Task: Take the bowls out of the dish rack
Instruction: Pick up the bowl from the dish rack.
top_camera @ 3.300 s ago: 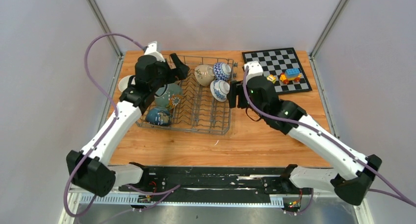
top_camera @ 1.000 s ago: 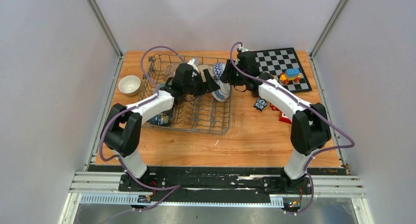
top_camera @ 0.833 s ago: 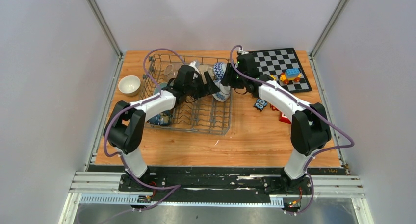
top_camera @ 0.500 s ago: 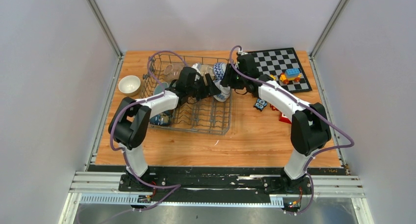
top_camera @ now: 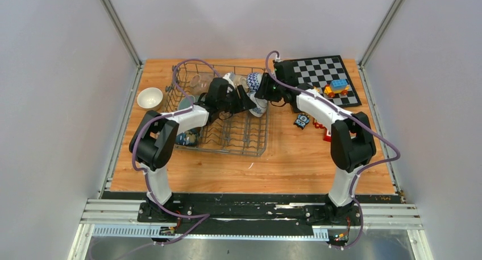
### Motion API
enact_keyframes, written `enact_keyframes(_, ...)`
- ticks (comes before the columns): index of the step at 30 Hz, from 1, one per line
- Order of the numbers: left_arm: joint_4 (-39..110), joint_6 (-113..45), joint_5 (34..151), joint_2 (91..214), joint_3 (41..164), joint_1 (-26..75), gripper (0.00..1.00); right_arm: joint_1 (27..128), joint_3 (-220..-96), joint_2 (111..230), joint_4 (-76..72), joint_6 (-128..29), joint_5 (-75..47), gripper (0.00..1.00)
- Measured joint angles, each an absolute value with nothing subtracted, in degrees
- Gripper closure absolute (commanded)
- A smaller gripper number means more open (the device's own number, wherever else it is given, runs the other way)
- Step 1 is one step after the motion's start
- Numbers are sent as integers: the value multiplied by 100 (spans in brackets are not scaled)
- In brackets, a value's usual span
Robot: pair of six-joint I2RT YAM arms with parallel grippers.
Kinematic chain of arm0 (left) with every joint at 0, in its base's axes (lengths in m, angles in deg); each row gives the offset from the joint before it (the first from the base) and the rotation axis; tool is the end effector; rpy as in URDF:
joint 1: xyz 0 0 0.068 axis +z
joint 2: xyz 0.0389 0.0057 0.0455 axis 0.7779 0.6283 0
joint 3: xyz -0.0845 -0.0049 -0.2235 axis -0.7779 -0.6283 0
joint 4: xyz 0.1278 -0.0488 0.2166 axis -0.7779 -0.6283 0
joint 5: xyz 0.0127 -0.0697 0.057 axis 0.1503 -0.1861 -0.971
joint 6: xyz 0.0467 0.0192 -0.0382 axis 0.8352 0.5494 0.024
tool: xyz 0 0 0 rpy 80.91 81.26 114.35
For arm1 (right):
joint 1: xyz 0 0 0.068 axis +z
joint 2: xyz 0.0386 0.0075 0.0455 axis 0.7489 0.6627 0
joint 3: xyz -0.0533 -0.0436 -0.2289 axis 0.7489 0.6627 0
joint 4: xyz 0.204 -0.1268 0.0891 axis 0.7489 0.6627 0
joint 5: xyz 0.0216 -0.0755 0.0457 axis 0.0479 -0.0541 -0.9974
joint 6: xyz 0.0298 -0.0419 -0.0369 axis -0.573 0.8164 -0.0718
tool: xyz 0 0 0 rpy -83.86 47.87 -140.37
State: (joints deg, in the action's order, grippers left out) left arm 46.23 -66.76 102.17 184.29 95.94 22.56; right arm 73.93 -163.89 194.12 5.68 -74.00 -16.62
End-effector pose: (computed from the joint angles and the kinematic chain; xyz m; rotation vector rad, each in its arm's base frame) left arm 0.3546 -0.2098 0.1636 -0.0987 2.2273 -1.0694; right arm 0.3807 0.1906 0.2318 0.0086 2.2154 0.7617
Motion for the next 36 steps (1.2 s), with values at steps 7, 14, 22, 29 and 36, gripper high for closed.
enact_keyframes(7,4752,-6672,10235,18444,9594,2271,49,7375,-16470,19554,568,-7422,-1749,54)
enact_keyframes(14,5030,-6746,10331,18556,9627,2282,53,7292,-16470,19602,568,-7450,-1789,55)
enact_keyframes(22,5513,-7041,10506,18759,9671,2280,53,7220,-16470,19604,568,-7465,-1808,54)
enact_keyframes(29,5681,-7157,10558,18805,9673,2276,58,7183,-16470,19604,562,-7568,-1900,54)
enact_keyframes(36,5865,-7240,10587,18910,9691,2234,62,7161,-16402,19604,498,-7728,-2079,54)
